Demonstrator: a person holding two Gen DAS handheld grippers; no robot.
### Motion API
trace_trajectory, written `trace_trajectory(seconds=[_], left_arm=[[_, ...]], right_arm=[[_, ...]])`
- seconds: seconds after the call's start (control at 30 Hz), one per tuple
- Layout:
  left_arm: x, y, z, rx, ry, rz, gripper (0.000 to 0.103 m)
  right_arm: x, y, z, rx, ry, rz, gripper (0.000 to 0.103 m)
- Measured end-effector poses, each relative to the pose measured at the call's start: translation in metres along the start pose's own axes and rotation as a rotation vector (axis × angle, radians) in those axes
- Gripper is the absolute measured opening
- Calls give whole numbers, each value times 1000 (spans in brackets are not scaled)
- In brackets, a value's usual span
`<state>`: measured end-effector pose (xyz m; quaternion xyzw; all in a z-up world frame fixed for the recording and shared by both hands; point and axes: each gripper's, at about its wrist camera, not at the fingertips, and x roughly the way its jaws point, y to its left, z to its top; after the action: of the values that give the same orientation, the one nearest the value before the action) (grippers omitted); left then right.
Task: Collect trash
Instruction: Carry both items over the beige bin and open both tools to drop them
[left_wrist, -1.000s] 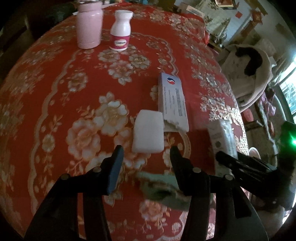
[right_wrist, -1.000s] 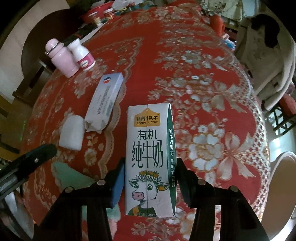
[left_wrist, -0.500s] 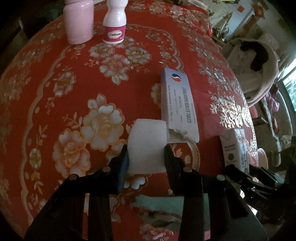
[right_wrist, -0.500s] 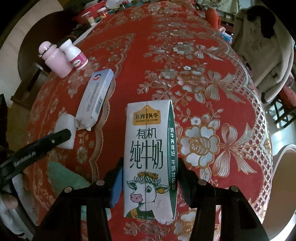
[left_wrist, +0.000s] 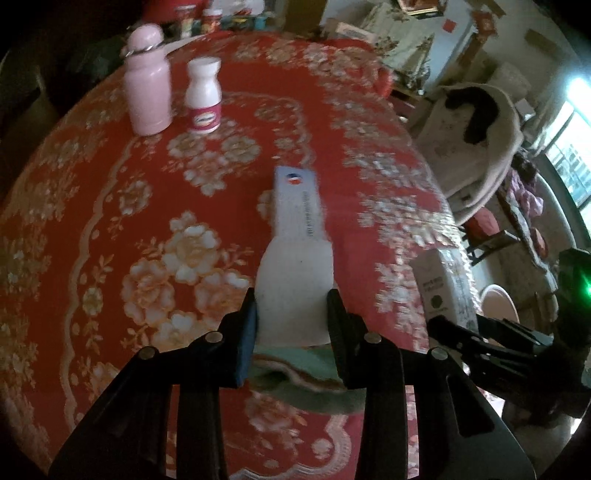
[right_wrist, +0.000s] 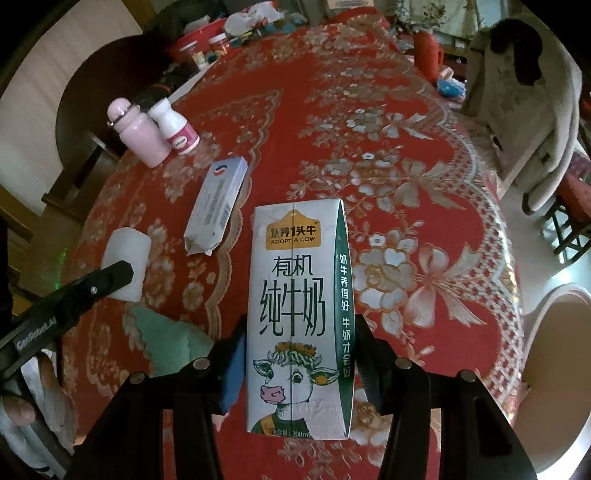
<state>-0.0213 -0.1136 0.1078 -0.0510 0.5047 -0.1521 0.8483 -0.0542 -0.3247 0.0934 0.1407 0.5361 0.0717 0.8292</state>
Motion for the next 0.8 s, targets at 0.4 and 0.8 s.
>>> trace_trajectory(seconds=[0.4,0.8], left_arm=[[-13,-89,-12,158,-27,-69,33],[5,-185,-33,314,16,-156,33]], right_arm=[[-48,-52,-26,102,-68,-51,51],[-95,-135,-65,262,-112,-133,51]])
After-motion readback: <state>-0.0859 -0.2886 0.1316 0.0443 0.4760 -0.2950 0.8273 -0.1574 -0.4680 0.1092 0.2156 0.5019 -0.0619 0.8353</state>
